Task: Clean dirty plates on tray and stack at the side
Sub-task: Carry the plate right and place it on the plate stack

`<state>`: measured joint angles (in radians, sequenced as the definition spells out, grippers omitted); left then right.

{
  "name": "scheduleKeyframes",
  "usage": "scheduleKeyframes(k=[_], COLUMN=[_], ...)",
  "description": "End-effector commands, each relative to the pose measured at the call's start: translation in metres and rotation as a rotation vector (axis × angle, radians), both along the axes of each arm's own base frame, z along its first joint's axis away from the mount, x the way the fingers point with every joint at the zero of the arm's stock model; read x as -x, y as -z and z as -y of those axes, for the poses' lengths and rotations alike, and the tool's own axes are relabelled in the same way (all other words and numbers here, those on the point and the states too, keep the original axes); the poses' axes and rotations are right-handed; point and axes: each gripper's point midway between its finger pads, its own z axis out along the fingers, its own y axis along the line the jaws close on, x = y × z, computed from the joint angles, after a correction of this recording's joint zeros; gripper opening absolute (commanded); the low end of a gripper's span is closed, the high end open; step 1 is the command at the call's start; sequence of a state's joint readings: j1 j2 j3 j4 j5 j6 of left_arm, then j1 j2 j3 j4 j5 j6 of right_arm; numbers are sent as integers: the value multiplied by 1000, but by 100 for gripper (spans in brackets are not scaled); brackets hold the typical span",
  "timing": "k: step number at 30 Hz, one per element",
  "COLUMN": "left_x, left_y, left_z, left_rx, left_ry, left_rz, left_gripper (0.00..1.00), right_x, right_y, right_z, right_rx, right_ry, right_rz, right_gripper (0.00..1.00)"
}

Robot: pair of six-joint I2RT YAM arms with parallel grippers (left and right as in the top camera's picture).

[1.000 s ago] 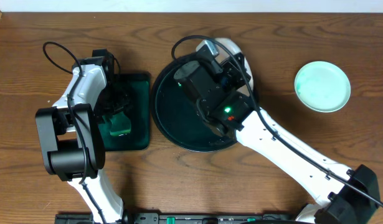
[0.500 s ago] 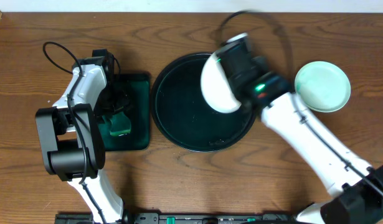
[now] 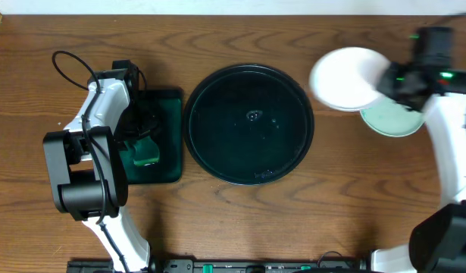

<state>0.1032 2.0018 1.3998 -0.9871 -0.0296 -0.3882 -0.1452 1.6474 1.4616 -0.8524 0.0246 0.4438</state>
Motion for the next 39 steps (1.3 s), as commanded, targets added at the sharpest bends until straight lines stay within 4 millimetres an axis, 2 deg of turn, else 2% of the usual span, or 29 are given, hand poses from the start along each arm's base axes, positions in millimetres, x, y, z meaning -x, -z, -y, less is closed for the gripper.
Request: scheduleKeyframes(k=[1,5,10,17,21,22,23,26,27,28,31,32,36,39], left_x=[3,3,3,3,3,3,3,3,3,3,3,3,3,3], left_y=[2,2,2,2,2,2,2,2,2,2,2,2,2,2], left_z=[-3,-3,-3,-3,-3,-3,-3,-3,-3,-3,-3,-3,-3,-3], left_rx=[-7,-7,-7,-7,-7,-7,-7,-7,-7,-7,-7,-7,-7,-7], left_ry=[-2,-2,-2,-2,-2,-2,-2,-2,-2,-2,-2,-2,-2,-2], left_rz=[-13,-13,-13,-13,-13,-13,-12,-12,-13,-13,-13,-13,-13,-12], left_gripper=[80,80,80,80,80,80,80,80,80,80,80,80,80,80], right_x=[12,27,37,35,29,27,25,13,9,5,-7,-11,-22,-21], right_y=[7,28,65,113,130,132,132,128,126,122,104,97,40,3], right_z=[45,86,117,124,122,121,120,111,108,104,92,89,68,46], right_rx=[-46,-63,-92,-122,-135,-141,-144,-180,-194,-216,-270,-277,-189,-117], right_ry=[132,239,319,332,318,310,297,219,199,177,116,95,-77,-194], right_rz=[-22,-86,-168,-256,-269,-265,-260,-215,-201,-182,-122,-100,17,80], right_gripper=[1,1,1,1,2,5,14,57,66,80,91,92,93,91])
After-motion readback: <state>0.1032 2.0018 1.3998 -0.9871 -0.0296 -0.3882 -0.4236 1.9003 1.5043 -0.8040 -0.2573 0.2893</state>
